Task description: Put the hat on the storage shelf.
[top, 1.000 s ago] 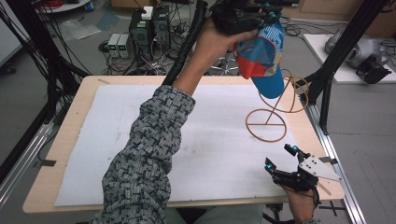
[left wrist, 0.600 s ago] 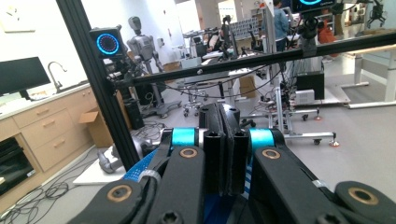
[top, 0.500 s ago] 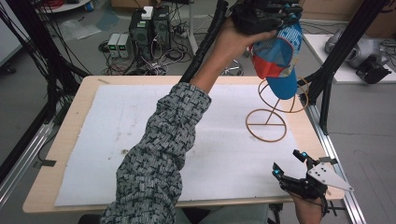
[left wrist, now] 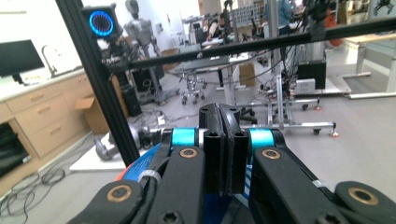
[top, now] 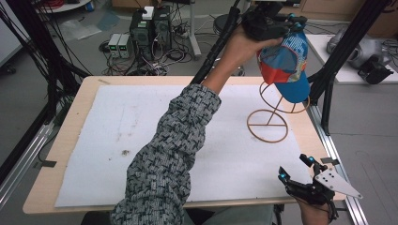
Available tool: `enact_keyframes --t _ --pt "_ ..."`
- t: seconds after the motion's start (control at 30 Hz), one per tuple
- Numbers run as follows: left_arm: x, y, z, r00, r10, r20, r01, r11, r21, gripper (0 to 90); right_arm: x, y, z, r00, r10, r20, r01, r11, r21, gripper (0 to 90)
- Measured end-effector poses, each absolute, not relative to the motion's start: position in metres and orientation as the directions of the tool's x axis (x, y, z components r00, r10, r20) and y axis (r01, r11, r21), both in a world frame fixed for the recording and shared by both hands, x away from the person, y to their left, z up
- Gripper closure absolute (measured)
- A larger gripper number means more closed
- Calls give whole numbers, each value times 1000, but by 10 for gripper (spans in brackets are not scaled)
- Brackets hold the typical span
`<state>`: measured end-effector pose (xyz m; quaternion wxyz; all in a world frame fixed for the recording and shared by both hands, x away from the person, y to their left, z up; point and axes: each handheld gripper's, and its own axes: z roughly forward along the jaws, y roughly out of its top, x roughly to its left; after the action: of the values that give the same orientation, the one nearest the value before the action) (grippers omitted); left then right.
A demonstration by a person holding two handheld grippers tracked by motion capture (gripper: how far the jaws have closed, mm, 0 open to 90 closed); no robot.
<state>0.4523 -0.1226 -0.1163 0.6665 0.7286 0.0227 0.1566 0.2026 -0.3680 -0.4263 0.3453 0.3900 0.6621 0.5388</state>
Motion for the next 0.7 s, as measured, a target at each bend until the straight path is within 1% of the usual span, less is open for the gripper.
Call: enact_keyframes --t 0.07,0.17,0.2,0.23,0.33,0.6,0.7 --pt "457 -121 -122 951 250 182 -157 -114 981 880 203 -368 -426 -460 887 -38 142 116 983 115" --pt "463 -120 -129 953 251 173 -135 -159 978 880 204 -367 -426 -462 886 -42 140 120 983 115" --pt "463 -120 -129 953 251 173 -135 -159 978 880 204 -367 -426 -463 885 -39 143 118 983 115" --pt "465 -122 -133 953 245 180 -135 -191 972 880 205 -366 -426 -464 885 -38 144 118 982 115" --pt "465 -126 -139 953 239 187 -133 -224 965 880 206 -366 -426 -468 883 -43 141 122 983 115" --pt "468 -138 -154 950 232 210 -142 -279 950 879 208 -364 -426 -475 879 -43 139 123 983 115" --pt "471 -142 -159 953 226 202 -132 -292 947 880 208 -364 -426 -479 877 -44 137 124 983 115"
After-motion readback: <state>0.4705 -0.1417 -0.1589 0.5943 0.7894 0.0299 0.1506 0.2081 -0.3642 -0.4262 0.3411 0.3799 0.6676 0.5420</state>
